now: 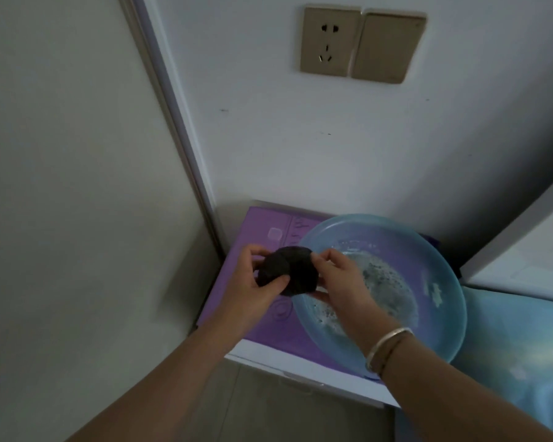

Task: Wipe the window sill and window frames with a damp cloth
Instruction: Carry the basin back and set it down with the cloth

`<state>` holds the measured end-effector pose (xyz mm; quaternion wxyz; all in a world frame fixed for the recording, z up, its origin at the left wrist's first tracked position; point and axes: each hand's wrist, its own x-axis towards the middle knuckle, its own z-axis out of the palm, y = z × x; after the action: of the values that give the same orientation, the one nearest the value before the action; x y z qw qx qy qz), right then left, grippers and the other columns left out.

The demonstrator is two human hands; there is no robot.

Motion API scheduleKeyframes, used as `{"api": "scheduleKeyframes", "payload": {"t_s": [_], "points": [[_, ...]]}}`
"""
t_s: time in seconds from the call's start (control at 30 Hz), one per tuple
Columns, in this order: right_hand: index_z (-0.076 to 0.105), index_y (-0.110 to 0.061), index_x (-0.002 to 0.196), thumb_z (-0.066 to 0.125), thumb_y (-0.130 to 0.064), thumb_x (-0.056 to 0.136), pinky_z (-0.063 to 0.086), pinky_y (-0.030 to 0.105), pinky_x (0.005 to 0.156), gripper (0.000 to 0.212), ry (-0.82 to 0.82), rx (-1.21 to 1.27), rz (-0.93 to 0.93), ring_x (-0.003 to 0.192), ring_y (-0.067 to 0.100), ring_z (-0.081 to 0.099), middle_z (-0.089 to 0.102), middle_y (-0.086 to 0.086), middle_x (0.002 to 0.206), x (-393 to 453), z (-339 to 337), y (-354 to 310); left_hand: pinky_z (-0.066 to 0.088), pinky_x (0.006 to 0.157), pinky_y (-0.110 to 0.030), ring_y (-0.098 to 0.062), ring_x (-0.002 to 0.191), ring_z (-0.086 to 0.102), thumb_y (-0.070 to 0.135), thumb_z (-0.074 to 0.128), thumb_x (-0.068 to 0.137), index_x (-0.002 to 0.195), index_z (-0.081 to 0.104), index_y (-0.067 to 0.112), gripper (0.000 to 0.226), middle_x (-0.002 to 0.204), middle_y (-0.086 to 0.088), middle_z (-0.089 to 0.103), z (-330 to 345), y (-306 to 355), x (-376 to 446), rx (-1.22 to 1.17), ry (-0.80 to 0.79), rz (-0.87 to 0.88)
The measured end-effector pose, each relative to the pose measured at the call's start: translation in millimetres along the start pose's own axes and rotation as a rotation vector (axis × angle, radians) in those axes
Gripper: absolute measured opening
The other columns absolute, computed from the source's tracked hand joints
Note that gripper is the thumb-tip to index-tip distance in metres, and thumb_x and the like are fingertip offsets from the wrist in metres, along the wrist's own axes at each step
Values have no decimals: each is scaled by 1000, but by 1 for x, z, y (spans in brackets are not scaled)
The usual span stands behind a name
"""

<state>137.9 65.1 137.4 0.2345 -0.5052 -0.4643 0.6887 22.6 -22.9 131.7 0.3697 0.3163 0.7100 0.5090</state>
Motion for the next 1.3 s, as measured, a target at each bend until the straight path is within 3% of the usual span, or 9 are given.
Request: {"api": "scheduleKeyframes", "payload": {"t_s": [0.1,0.2,0.27,0.5,0.77,0.9,1.0,1.1,1.3], "points": [[44,-14,70,49,-13,97,55,41,76,28,124,122,-5,80,25,61,59,13,87,-1,8,-4,45,58,-16,-16,72,52,4,74,71,79,44,15,33,85,-9,52,-15,-11,-5,114,88,47],[51,-10,79,49,-13,97,54,37,68,18,77,299,-15,78,28,60,60,13,85,-4,19,-12,50,70,-33,-21,73,56,51,79,55,61,51,14,46,76,-2,52,-29,-14,-12,212,26,49],[55,-11,79,50,-13,96,48,33,62,18,-1,369,-35,75,27,56,59,13,84,-6,26,-19,44,71,-20,-9,68,59,70,62,61,52,57,12,60,65,5,57,-33,-3,-17,189,-39,-51],[59,-3,92,48,-12,96,52,30,61,14,-274,372,-21,72,23,59,59,17,84,-10,51,-26,51,79,-13,-10,92,64,29,54,93,108,65,18,22,103,-3,69,-43,8,-11,-223,0,-168],[46,-12,77,36,-21,101,34,30,60,28,235,-374,-314,66,15,41,43,2,69,6,47,-5,49,96,-43,-34,107,64,13,49,97,108,66,12,20,111,-17,68,-67,-6,-4,-441,218,-98],[49,-14,75,44,-23,100,42,28,60,27,34,204,-58,64,16,46,44,4,66,4,58,-2,48,99,-40,-20,109,64,57,58,84,120,59,25,48,119,-1,66,-69,-16,-2,-391,104,-222],[53,-2,105,56,-5,92,52,37,77,14,-193,416,-5,75,21,60,58,12,85,3,63,-1,54,85,-31,-20,101,68,25,82,71,124,53,15,62,115,-6,68,-65,-26,-6,-382,-22,-289],[48,-9,109,50,17,81,52,38,81,38,-116,-115,-88,86,28,60,59,17,99,7,55,7,53,82,-32,-23,94,68,-1,77,71,118,58,5,51,111,-13,68,-73,-34,-5,-334,105,-302],[59,-3,98,47,-10,91,43,32,79,15,125,-890,-180,86,24,54,56,13,88,20,33,8,49,63,-22,-19,77,64,3,65,85,87,67,13,10,80,-3,69,-88,-37,-7,-155,195,-269]]}}
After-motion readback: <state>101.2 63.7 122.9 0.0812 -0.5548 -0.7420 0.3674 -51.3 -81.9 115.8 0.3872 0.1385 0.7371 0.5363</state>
